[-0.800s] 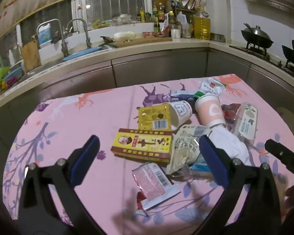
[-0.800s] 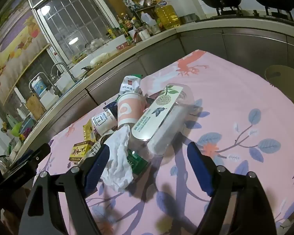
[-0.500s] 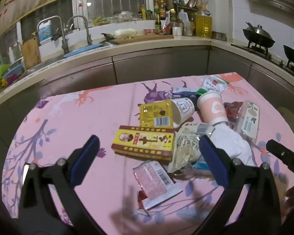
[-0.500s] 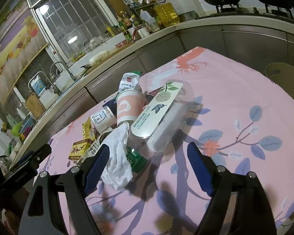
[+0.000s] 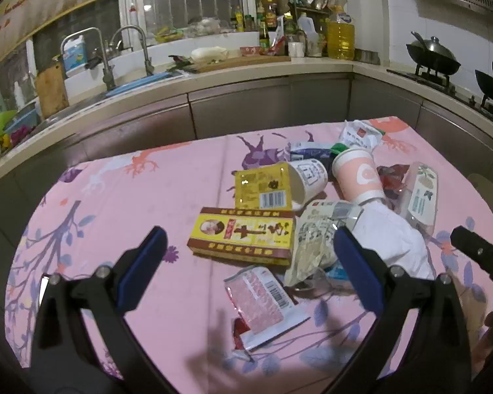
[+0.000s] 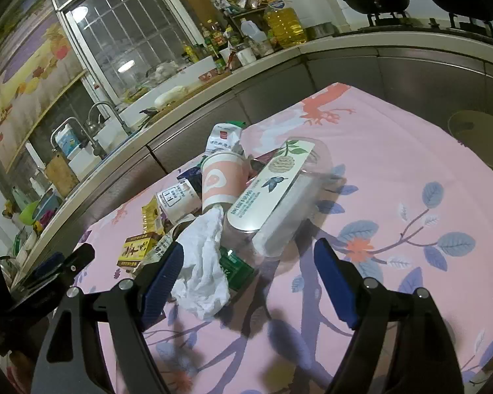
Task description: Collect trash
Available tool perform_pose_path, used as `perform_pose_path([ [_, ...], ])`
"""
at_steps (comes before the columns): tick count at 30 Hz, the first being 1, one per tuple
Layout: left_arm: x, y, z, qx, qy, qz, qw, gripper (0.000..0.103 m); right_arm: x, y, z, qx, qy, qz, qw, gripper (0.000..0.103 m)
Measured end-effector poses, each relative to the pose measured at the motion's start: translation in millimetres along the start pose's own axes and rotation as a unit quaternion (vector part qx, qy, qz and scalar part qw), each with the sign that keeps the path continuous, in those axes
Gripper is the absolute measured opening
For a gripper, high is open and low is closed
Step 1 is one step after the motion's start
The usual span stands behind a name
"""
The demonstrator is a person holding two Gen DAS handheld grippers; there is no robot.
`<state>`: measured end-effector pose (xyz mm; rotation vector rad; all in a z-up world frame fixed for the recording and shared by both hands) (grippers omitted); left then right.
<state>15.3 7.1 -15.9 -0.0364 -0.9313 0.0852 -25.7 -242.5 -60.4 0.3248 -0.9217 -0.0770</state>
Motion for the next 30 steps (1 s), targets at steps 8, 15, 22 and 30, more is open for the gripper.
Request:
perform_pose_path([
  [8, -2, 2, 1, 0.009, -0.008, 0.002, 0.9999, 0.097, 0, 4, 2, 0.000, 0.001, 0.002, 1.000, 0.079],
  [15, -3, 8, -1, 0.020, -0.007, 0.012, 0.9997, 0.097, -2, 5, 3, 0.003, 0.000, 0.003, 1.000, 0.079],
  [22, -4, 10, -3, 0.026, -0.005, 0.014, 0.9996, 0.097, -2, 6, 3, 0.005, 0.002, 0.003, 1.000, 0.079],
  [30, -4, 11, -4, 0.027, -0.007, 0.015, 0.9995, 0.097, 0, 9, 5, 0.007, -0.003, 0.008, 1.000, 0.079],
])
Point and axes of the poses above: each gripper's, at about its wrist camera, not at the fingertips, and z roughly against the way its jaws point, y to its left, x to its top, the point moved 1 cm from there along -z, roughly the way its jaws point, and after that the axes turned 10 degrees about z, right-handed, at the moved point
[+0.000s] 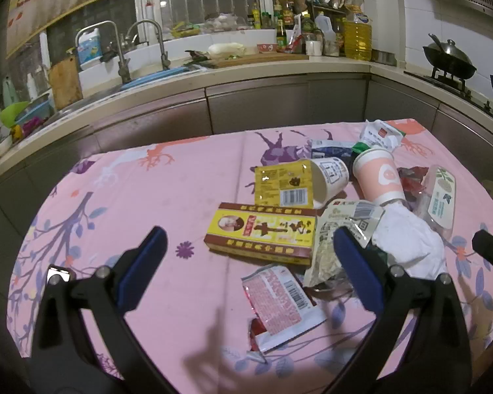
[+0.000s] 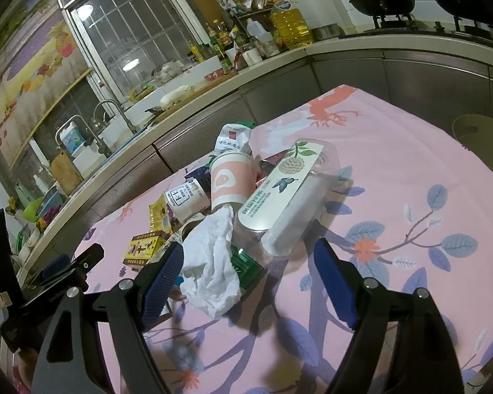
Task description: Collect trash
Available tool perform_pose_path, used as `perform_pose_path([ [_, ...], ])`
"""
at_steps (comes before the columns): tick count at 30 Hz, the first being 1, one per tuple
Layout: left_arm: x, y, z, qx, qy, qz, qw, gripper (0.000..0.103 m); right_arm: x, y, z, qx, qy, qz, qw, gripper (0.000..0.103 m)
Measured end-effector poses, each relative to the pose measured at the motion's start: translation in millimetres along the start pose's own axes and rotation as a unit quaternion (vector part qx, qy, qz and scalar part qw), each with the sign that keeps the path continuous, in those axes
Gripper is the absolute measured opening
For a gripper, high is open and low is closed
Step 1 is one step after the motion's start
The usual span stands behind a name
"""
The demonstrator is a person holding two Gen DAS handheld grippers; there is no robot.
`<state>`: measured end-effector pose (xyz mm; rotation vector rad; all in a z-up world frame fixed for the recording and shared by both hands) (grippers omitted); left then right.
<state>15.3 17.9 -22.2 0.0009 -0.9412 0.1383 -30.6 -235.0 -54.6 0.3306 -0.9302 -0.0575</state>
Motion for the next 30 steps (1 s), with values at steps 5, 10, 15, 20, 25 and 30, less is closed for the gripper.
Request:
perform_pose_path([
  [5, 0, 1, 0, 0.000, 0.001, 0.000, 1.0000, 0.097, 1, 1, 1, 0.001, 0.000, 0.002, 1.000, 0.079],
  [10, -1, 1, -1, 0.001, 0.002, 0.001, 1.0000, 0.097, 4, 2, 3, 0.007, -0.003, 0.000, 1.000, 0.079],
  [15, -2, 2, -1, 0.000, 0.002, 0.001, 1.0000, 0.097, 5, 0, 4, 0.010, -0.003, -0.004, 1.000, 0.079],
  [20, -5, 0, -3, -0.003, 0.008, 0.001, 1.0000, 0.097, 6, 1, 7, 0.007, 0.000, -0.001, 1.000, 0.081],
  [25, -9, -5, -2, -0.009, 0.030, 0.009, 0.9995, 0.097, 2, -2, 11, 0.016, 0.021, -0.003, 1.000, 0.084],
  [30, -29, -6, 12, -0.021, 0.057, 0.040, 0.9973, 0.097, -6, -11, 25, 0.009, 0.034, -0.013, 0.999, 0.084],
])
Point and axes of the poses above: each gripper's, at about its wrist camera, not at the fingertips, and z roughly against the way its jaws point, y to its left, x to its top, the point moved 1 cm from there along -z, roughly the way its jaws point, and after that the axes turned 10 degrees about z, right-handed, at the moved point
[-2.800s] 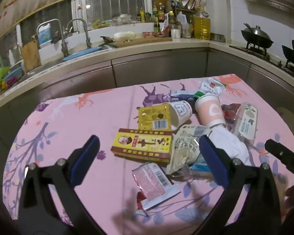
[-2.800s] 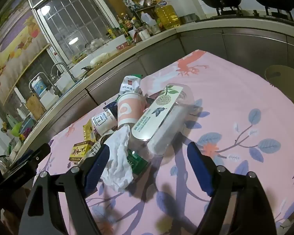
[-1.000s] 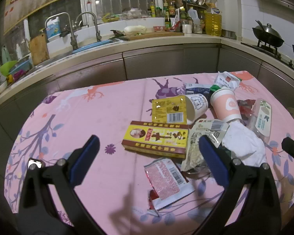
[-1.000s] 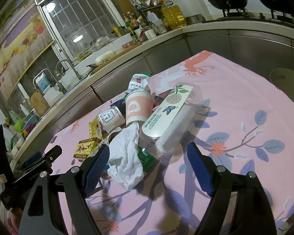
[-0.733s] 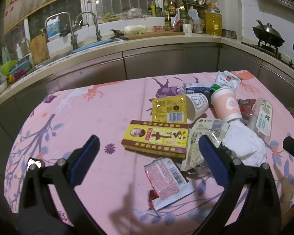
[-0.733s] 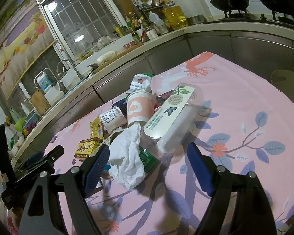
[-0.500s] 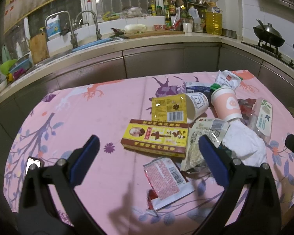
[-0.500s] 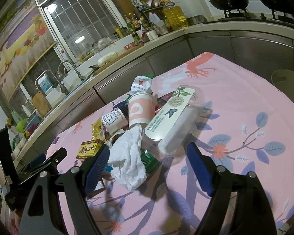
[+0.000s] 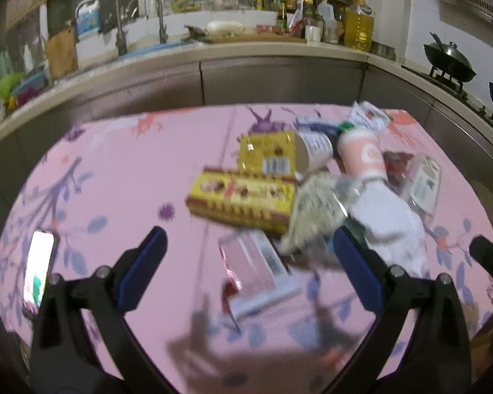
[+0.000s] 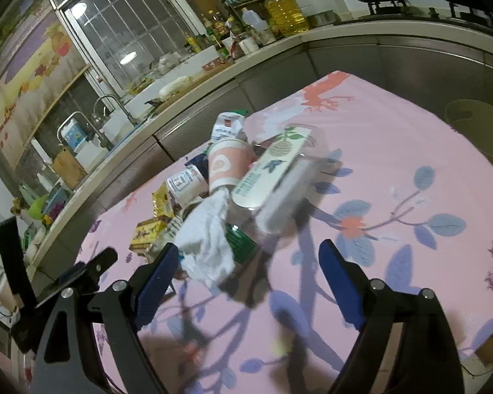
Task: Collect trash
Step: 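Lower the left tool onto the red-white snack wrapper and close it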
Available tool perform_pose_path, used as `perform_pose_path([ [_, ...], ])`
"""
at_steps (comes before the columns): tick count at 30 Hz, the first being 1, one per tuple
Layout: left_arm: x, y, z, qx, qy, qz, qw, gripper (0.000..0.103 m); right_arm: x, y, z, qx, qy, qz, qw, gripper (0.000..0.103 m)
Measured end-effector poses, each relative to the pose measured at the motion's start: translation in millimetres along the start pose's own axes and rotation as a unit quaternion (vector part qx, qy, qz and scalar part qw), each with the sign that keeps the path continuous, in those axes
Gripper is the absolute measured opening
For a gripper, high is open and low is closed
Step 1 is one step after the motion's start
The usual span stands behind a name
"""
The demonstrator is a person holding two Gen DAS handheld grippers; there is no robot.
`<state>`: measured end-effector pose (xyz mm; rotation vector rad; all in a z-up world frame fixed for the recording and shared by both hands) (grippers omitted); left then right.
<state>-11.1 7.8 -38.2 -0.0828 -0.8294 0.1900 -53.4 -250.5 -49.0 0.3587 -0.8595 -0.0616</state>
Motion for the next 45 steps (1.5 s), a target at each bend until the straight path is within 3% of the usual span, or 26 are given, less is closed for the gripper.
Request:
perform_pose_path([
  [7, -46, 2, 16, -0.017, 0.041, 0.004, 0.9990, 0.097, -12, -3, 14, -0.010, -0.004, -0.005, 1.000, 0.084],
  [12, -56, 10, 18, -0.032, 0.072, 0.016, 0.9968, 0.097, -21, 13, 10, 0.031, 0.006, 0.018, 0.999, 0.084],
  [14, -60, 9, 14, -0.064, 0.107, 0.018, 0.9920, 0.097, -20, 22, 3, 0.062, 0.022, 0.039, 0.997, 0.092],
  [16, -68, 8, 7, -0.079, 0.146, 0.012, 0.9860, 0.097, -21, 30, -2, 0.078, 0.037, 0.054, 0.995, 0.093],
  [18, -66, 15, 4, -0.072, 0.142, 0.023, 0.9869, 0.097, -17, 34, -1, 0.083, 0.028, 0.064, 0.994, 0.093],
  [22, -45, 38, 2, -0.044, 0.092, 0.058, 0.9930, 0.097, -2, 41, 13, 0.055, -0.020, 0.093, 0.994, 0.093],
  [24, -33, 48, -2, -0.016, 0.069, 0.057, 0.9959, 0.097, 3, 49, 33, 0.042, -0.082, 0.112, 0.989, 0.093],
  [25, -30, 50, -4, -0.008, 0.064, 0.053, 0.9965, 0.097, 5, 50, 38, 0.042, -0.105, 0.116, 0.987, 0.098],
  [27, -22, 57, -16, 0.003, 0.072, 0.047, 0.9963, 0.097, 5, 50, 47, 0.035, -0.154, 0.114, 0.981, 0.098],
  [28, -19, 59, -21, -0.002, 0.080, 0.052, 0.9954, 0.097, 8, 48, 45, 0.027, -0.152, 0.109, 0.982, 0.098],
  [30, -14, 63, -33, -0.026, 0.097, 0.073, 0.9922, 0.097, 16, 43, 30, 0.025, -0.103, 0.106, 0.989, 0.098],
  [31, -14, 65, -37, -0.031, 0.102, 0.078, 0.9912, 0.097, 16, 41, 25, 0.024, -0.094, 0.102, 0.990, 0.092],
  [32, -12, 65, -41, -0.036, 0.108, 0.083, 0.9901, 0.096, 15, 40, 21, 0.019, -0.087, 0.106, 0.990, 0.078],
  [35, -11, 63, -49, -0.052, 0.122, 0.087, 0.9873, 0.090, 13, 45, 6, 0.019, -0.051, 0.135, 0.989, 0.053],
  [38, -13, 57, -58, -0.076, 0.146, 0.093, 0.9820, 0.082, 6, 41, -9, 0.041, -0.014, 0.121, 0.992, 0.042],
  [45, -15, 43, -65, -0.103, 0.166, 0.088, 0.9767, 0.066, 0, 31, -41, 0.063, 0.042, 0.087, 0.993, 0.036],
])
Point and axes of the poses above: each gripper's, at about its wrist camera, not at the fingertips, and z roughly against the way its jaws point, y to its left, x to its top, the point moved 1 cm from there along -z, roughly the way its jaws point, and after that the axes turned 10 degrees about z, right-handed, at the moved point
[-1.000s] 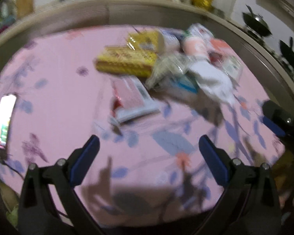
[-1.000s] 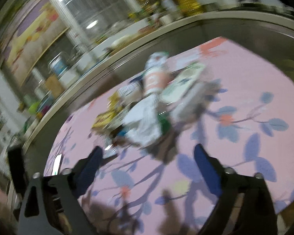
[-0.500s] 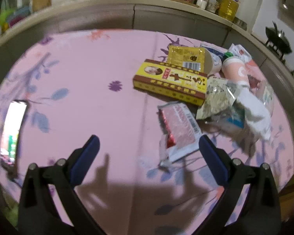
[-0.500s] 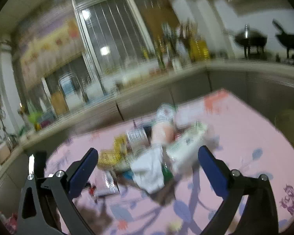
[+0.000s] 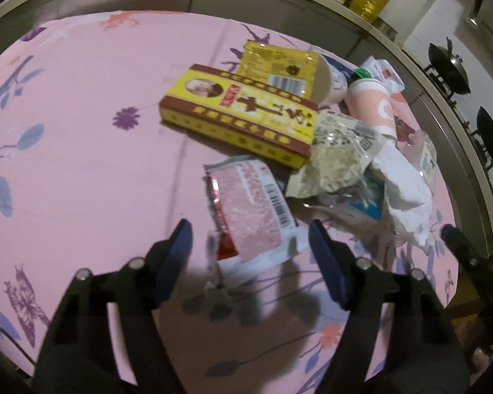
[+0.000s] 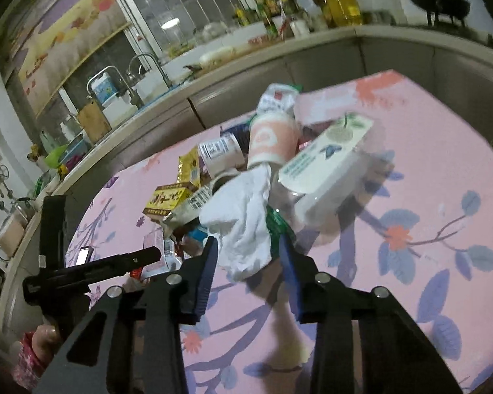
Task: Collect trash
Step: 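Lower the left tool onto the red-white snack wrapper and close it, then carry the wrapper in the left tool to the beige bin and release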
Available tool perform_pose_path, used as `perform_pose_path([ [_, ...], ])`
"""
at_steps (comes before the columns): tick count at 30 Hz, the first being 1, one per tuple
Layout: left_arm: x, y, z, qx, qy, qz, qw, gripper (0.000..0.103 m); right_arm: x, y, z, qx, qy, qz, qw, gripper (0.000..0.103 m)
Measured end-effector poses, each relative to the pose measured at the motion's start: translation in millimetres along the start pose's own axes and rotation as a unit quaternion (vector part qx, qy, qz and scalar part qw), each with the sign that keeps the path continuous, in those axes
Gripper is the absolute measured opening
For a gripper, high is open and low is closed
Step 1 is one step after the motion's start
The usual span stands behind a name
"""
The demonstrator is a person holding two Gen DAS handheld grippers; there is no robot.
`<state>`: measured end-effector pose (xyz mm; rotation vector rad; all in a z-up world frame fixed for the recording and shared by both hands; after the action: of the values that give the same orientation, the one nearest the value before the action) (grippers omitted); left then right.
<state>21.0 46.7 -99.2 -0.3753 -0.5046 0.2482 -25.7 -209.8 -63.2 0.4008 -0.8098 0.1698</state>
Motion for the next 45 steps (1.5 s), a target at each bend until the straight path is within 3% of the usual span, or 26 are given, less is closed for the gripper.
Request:
perform_pose_path([
  [6, -2, -4, -8, 0.000, 0.009, -0.012, 0.9999, 0.027, 0, -6, -21, 0.025, 0.027, -0.022, 0.999, 0.032],
  [8, -3, -3, -7, -0.005, 0.010, -0.011, 0.9999, 0.015, -1, -10, -29, 0.048, 0.038, -0.040, 0.997, 0.011],
  [11, -5, -1, 2, -0.008, -0.007, -0.013, 0.9999, 0.011, -4, -12, -26, 0.073, 0.035, -0.051, 0.995, 0.000],
  [18, -8, 0, 43, -0.011, -0.060, -0.030, 0.9977, 0.008, 4, 17, 37, 0.056, -0.064, 0.037, 0.996, 0.000],
  [25, -14, -19, 79, -0.034, -0.099, -0.065, 0.9924, 0.008, -5, 14, 60, 0.020, -0.088, 0.059, 0.994, 0.000],
  [33, -5, -111, 93, -0.107, -0.104, -0.155, 0.9766, 0.008, -2, -38, 92, -0.012, -0.137, 0.004, 0.991, 0.000],
  [39, -5, -214, 54, -0.149, -0.066, -0.233, 0.9589, 0.008, -12, -98, 115, -0.050, -0.163, -0.045, 0.984, 0.000],
  [45, -17, -338, 1, -0.189, -0.022, -0.309, 0.9318, 0.008, -18, -182, 143, -0.123, -0.194, -0.087, 0.969, 0.000],
])
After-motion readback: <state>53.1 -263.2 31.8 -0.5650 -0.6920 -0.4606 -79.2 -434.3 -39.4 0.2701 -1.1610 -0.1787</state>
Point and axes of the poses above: each gripper's, at about its wrist camera, not at the fingertips, and z roughly against the way its jaws point, y to its left, x to its top, the point moved 1 cm from there along -z, roughly the way its jaws point, and after that the axes turned 10 degrees about z, right-handed, at the moved point
